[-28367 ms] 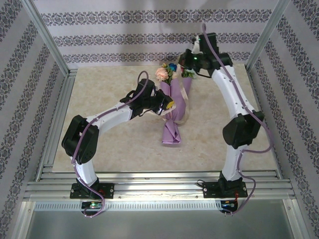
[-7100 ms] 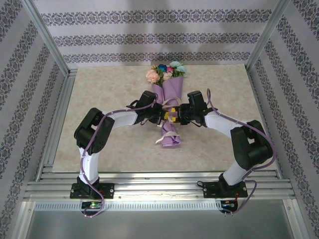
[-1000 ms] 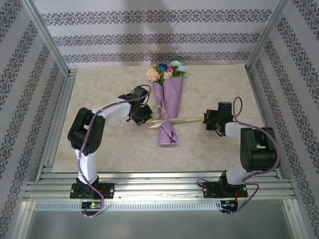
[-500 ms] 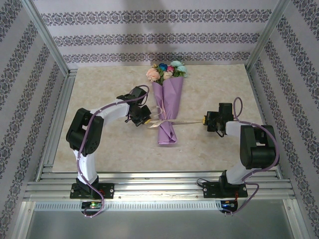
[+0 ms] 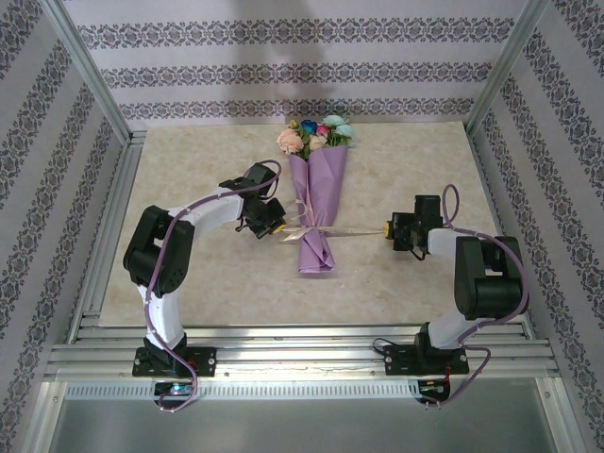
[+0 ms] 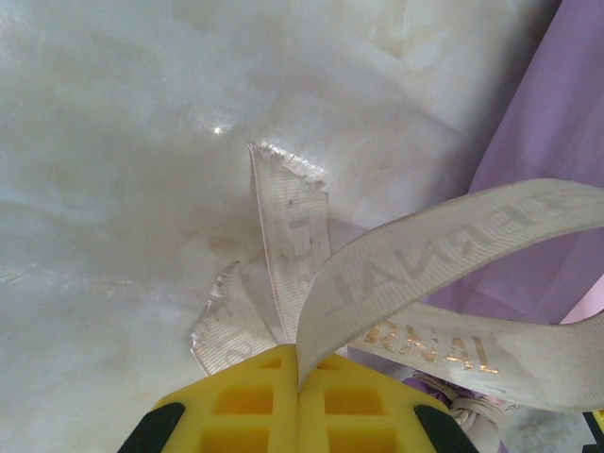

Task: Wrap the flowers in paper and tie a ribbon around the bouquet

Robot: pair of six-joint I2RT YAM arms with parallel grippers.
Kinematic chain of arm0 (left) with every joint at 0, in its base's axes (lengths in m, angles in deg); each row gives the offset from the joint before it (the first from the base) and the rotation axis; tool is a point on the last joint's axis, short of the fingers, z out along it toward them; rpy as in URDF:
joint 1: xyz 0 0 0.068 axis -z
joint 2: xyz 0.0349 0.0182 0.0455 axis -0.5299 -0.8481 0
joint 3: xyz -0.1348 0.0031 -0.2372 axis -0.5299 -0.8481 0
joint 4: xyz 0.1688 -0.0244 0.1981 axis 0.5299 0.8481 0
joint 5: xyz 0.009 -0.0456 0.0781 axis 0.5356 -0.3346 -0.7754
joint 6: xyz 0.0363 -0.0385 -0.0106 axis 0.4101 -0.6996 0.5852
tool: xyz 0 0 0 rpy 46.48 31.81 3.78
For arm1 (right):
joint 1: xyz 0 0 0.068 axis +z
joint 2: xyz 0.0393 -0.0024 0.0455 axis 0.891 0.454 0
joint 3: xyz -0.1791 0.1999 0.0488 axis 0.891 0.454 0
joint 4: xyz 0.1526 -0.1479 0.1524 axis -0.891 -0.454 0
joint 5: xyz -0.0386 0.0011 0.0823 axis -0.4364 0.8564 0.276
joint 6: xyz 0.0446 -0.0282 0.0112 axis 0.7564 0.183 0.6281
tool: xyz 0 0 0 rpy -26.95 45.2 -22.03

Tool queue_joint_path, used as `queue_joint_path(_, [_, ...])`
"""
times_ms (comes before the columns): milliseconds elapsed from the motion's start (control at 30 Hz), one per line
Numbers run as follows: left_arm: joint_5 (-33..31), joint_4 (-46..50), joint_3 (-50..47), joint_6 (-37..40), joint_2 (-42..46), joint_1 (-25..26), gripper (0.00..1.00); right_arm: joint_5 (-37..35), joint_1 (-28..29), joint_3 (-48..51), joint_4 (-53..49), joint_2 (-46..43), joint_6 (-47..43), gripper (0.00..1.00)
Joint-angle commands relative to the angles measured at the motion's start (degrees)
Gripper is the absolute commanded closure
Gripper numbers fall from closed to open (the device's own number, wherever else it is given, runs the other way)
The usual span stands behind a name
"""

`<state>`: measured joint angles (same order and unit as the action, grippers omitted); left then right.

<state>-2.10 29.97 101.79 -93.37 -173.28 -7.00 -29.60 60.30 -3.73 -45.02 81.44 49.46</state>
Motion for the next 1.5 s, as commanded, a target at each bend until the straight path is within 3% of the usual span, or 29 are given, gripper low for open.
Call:
queue_joint_path(0, [-3.54, 3.59, -0.93, -0.22, 2.30, -2.67, 1.00, -6.79, -2.75, -1.32, -1.48, 0.37, -1.40, 1.00])
queue_joint_path(100, [-3.04, 3.39, -0.24, -0.01, 2.28, -2.66, 1.00, -5.29, -2.62, -1.33, -0.09, 0.24, -1.75, 1.00])
queue_joint_path(167, [-3.59, 4.23, 0.71, 0.36, 2.94, -2.55, 0.86, -4.10, -2.45, -2.44, -0.76, -0.89, -3.75, 1.00])
queue_joint_path(233, [-5.16, 5.65, 1.99, 0.93, 4.42, -2.57, 0.70, -4.70, -1.84, -4.55, -5.12, -3.76, -6.68, 0.63])
queue_joint_path(300, [-7.70, 8.60, 3.60, 1.01, 6.20, -2.66, 0.53, -6.73, -0.95, -7.94, -12.66, -6.87, -10.30, 0.46])
queue_joint_path(367, [-10.47, 11.85, 4.71, 0.43, 8.34, -2.87, 0.43, -9.03, -0.40, -11.58, -20.48, -9.52, -14.14, 0.41])
queue_joint_path(567, [-12.05, 14.22, 2.91, -3.16, 13.54, -6.28, 0.40, -12.87, -0.63, -17.44, -29.53, -14.26, -20.44, 0.34])
queue_joint_path(633, [-11.82, 14.38, 2.88, -2.82, 14.51, -7.37, 0.39, -13.83, -0.64, -19.24, -32.08, -14.68, -23.02, 0.27])
queue_joint_path(733, [-9.28, 13.58, 3.42, 1.03, 16.06, -9.37, 0.34, -14.63, -0.73, -21.04, -34.89, -15.46, -27.71, 0.02])
queue_joint_path(767, [-8.58, 12.67, 3.14, 2.92, 17.12, -9.85, 0.23, -14.51, -0.85, -21.02, -34.71, -15.99, -29.89, 0.02])
queue_joint_path(800, [-8.28, 10.47, 1.93, 5.19, 19.11, -10.42, 0.00, -14.83, -0.87, -21.02, -34.16, -17.51, -34.07, 0.02])
queue_joint_path(900, [-8.46, 1.89, -5.70, 10.44, 27.99, -12.25, 0.00, -18.26, -0.81, -19.95, -34.92, -23.45, -45.06, 0.02])
queue_joint_path(967, [-11.65, 2.77, -8.85, 13.54, 32.92, -13.13, 0.00, -22.09, -0.81, -18.87, -38.09, -28.05, -50.93, 0.02])
queue_joint_path(1067, [-27.47, 14.00, -10.65, 14.46, 37.02, -13.07, 0.00, -30.14, -0.63, -14.09, -41.37, -33.75, -57.90, 0.02])
queue_joint_path(1167, [-41.33, 17.95, -17.23, 19.46, 42.31, -13.32, 0.01, -30.77, 0.82, -2.25, -30.23, -39.33, -67.19, 0.02])
queue_joint_path(1267, [-42.87, 2.91, -30.55, 38.09, 50.75, -13.43, 0.01, -36.78, 7.97, 8.77, -15.02, -42.15, -78.97, 0.02])
queue_joint_path(1367, [-48.00, -9.61, -40.86, 44.42, 56.47, -14.06, 0.01, -38.84, 12.33, 12.92, -3.74, -38.21, -86.02, 0.02])
queue_joint_path(1467, [-45.72, -26.91, -49.88, 50.37, 56.03, -15.96, 0.01, -38.11, 12.11, 15.17, 8.15, -30.62, -86.84, 0.02])
